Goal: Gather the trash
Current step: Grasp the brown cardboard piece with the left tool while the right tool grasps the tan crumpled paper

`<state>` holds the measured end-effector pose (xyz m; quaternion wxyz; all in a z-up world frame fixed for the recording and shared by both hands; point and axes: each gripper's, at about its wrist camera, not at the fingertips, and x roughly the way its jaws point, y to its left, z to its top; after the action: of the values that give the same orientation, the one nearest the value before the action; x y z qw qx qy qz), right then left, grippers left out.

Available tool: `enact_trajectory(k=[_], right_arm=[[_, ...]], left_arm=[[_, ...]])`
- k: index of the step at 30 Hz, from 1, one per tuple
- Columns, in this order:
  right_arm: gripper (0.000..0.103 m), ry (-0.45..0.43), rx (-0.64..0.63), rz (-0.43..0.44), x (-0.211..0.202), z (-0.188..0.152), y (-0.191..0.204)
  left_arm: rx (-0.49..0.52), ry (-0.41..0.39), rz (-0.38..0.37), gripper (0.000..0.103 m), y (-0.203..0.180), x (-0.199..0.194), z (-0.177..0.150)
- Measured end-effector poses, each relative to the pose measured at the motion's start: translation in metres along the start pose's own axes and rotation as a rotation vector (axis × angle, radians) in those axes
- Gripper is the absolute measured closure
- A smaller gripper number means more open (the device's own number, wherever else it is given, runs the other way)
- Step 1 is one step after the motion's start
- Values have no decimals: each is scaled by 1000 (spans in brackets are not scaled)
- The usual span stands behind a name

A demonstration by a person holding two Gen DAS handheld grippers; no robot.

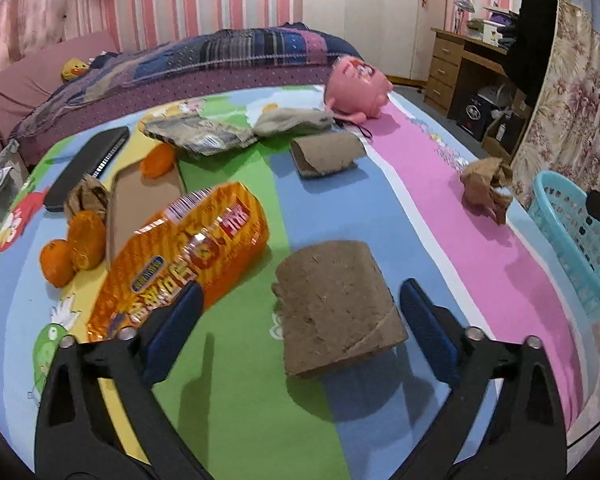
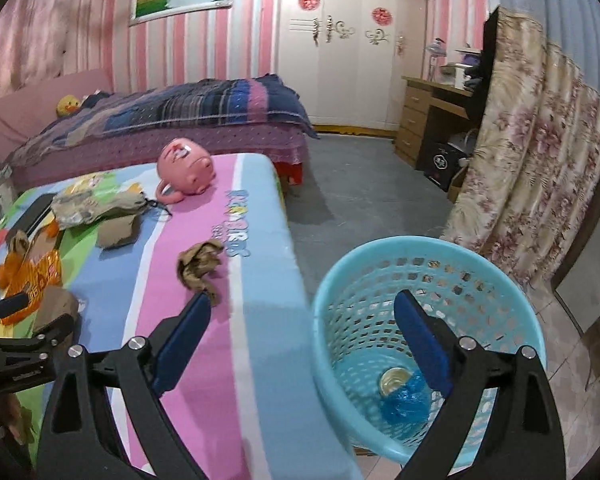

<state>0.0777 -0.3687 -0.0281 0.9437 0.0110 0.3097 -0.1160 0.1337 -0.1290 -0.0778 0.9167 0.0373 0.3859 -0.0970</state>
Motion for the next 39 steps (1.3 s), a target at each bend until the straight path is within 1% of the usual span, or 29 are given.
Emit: enact_trajectory(k=[1,5,7,8,9,10,12,15,18,21,22,24,26,27,30,33,35,36,37,38,39], right_arm=[[12,2,-1,1,1,0,2],[12,11,10,12,4,-1,4],[12,13,4,5,5,0,5],[12,15,3,3,5,-1,5],[12,17,3,4,6,-1,6],[12,18,4,5,8,-1,7],[12,20,10,14,10,-1,8],[12,20,12,34,13,0,15],[12,15,-15,47,16,1,30],[12,22,-52,60,23,3,49],[12,25,-65,65,26,4,55],[12,35,-99,68,33,5,67],[12,47,-124,52,43,7,76],[12,54,-125,50,46,8,77],[12,81,-112,50,61,12,79],[13,101,-96,44,75,16,81],[13,111,-92,44,82,18,82],[14,117,-94,42,85,17,83],[19,122,-96,42,87,16,84],[28,133,-100,48,90,15,86],[31,138,-103,52,92,15,87]], left_arm=[[5,12,-25,19,-1,2,-1],[10,29,-71,29,-4,4,-2],[12,37,-108,43,-6,4,-2],[16,36,-108,43,-7,3,-2],[29,28,-102,48,-9,-1,-1],[43,24,-101,49,-10,-4,1],[54,16,-93,50,-8,-11,4],[56,-27,-51,50,4,-29,19],[35,-79,-8,50,30,-53,34],[21,-119,39,50,51,-65,40],[-3,-125,44,50,62,-66,40],[-48,-120,42,50,78,-65,39],[-57,-107,70,50,92,-61,38],[-54,-104,84,50,98,-59,38],[-65,-99,88,50,111,-54,40],[-99,-91,82,50,126,-49,42],[-109,-85,78,50,130,-44,43],[-108,-79,80,50,131,-41,43],[-105,-76,82,50,131,-40,43],[-99,-72,85,50,129,-38,42],[-92,-68,87,50,128,-36,42]])
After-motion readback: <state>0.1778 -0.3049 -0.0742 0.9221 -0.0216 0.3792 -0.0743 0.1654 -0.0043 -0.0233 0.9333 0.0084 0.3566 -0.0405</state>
